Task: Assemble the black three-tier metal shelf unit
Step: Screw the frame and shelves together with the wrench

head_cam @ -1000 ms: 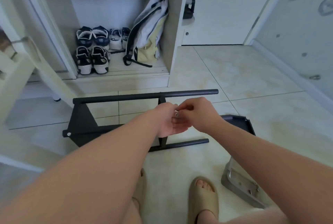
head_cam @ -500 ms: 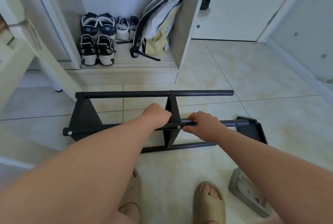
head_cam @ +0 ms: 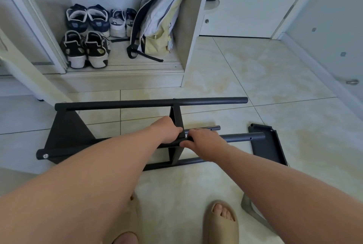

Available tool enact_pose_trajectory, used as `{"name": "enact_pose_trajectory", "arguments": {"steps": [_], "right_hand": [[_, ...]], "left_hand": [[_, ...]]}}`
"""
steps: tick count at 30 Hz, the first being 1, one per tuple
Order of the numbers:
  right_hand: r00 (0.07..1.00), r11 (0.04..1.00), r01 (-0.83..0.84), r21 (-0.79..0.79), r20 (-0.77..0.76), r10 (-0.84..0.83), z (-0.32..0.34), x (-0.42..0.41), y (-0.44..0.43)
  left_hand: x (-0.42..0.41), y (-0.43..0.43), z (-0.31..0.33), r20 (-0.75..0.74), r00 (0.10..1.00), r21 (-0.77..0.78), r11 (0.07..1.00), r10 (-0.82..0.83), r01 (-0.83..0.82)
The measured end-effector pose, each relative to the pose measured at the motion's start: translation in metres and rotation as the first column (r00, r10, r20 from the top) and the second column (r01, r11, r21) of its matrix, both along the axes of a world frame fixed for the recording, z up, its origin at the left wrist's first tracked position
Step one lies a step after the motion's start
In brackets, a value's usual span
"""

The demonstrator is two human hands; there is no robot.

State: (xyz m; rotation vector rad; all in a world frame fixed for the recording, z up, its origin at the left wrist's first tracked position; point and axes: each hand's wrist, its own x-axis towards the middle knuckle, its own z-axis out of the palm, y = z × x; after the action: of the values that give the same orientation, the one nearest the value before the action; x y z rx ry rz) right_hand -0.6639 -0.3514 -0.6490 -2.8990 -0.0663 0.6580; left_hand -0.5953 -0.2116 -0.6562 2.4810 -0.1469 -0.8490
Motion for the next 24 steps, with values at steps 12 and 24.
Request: {"name": "enact_pose_trajectory", "arguments": {"steps": [12,24], "right_hand": [[0.981,1.0,0.02,0.007,-0.194,-0.018,0.018,-0.094,0.021],[0.985,0.981,0.169,0.094,0.022,-0.172,-0.013,-0.228,0.026]], "left_hand": [[-0.07,0.001,0.026,-0.159,0.932,0.221,0.908,-0.326,0.355],[-0.182,0.023,0.029,-0.146,0.912,-0.001,0.922,-0.384,0.388]]}}
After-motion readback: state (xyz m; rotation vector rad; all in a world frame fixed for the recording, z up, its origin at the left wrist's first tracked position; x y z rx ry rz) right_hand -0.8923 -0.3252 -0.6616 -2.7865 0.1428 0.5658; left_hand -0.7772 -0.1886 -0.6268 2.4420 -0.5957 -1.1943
